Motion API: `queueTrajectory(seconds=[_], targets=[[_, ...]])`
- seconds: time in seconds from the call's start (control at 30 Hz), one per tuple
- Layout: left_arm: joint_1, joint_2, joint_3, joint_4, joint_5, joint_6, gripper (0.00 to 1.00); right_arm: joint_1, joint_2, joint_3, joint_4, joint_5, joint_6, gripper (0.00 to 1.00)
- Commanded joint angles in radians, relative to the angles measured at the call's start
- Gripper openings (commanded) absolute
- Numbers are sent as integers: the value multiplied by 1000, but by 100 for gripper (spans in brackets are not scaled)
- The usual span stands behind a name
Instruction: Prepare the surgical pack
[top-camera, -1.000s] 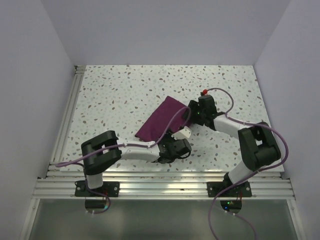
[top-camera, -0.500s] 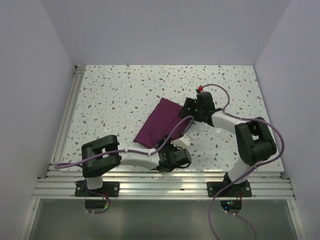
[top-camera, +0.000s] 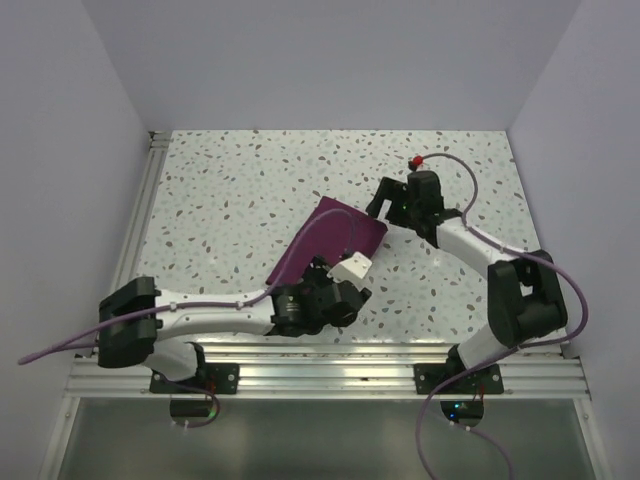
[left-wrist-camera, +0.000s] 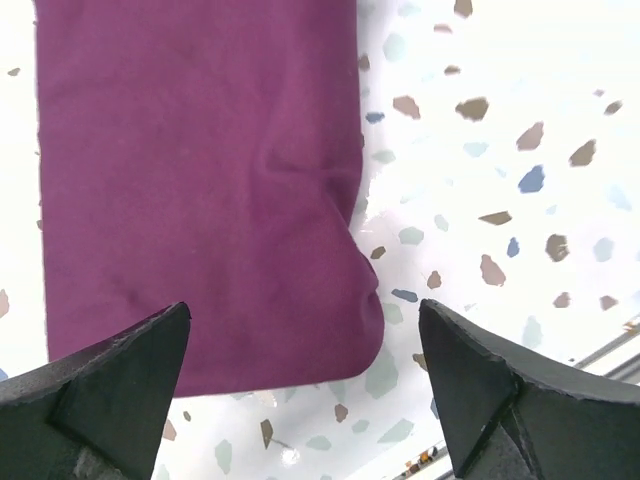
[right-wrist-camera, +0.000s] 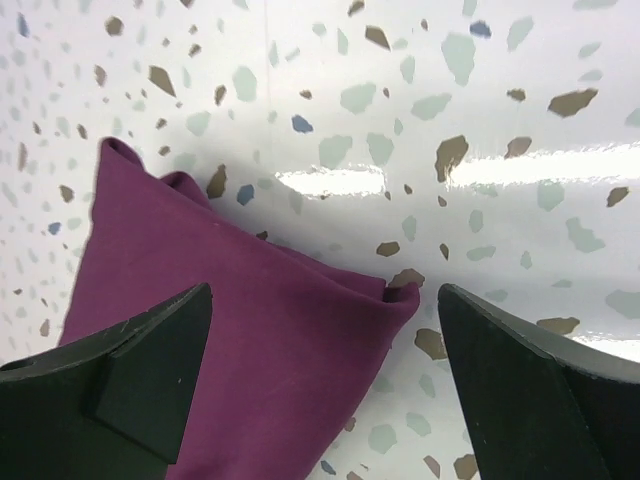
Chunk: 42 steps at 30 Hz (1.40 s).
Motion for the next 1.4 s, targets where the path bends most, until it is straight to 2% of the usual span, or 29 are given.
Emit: queueTrajectory(seconds=[0.0, 0.17, 0.33, 0.47, 0.73, 0.93, 1.13, 1.37], targets=[[53, -145, -28, -16, 65, -34, 100, -18, -108, 35, -35, 30, -36, 99], [205, -351, -113, 22, 122, -35, 100, -27, -272, -33, -43, 39, -72, 99], [270, -526, -253, 96, 75, -54, 100, -27, -493, -195, -41, 128, -125, 99], [332, -690, -382, 184, 79, -78, 100, -27, -743, -327, -37, 154, -151, 99], [351, -856, -544, 194, 17, -112, 100, -27, -999, -499, -133, 245, -146, 99], [351, -1027, -640, 218, -20, -117, 100, -27, -1162, -655, -75, 241, -146, 99], [351, -1077, -725, 278, -3, -105, 100, -26, -1259, -732, -57, 243, -120, 98], [351, -983, -696, 266, -14, -121, 99, -27, -1242, -744, -54, 266, -97, 99]])
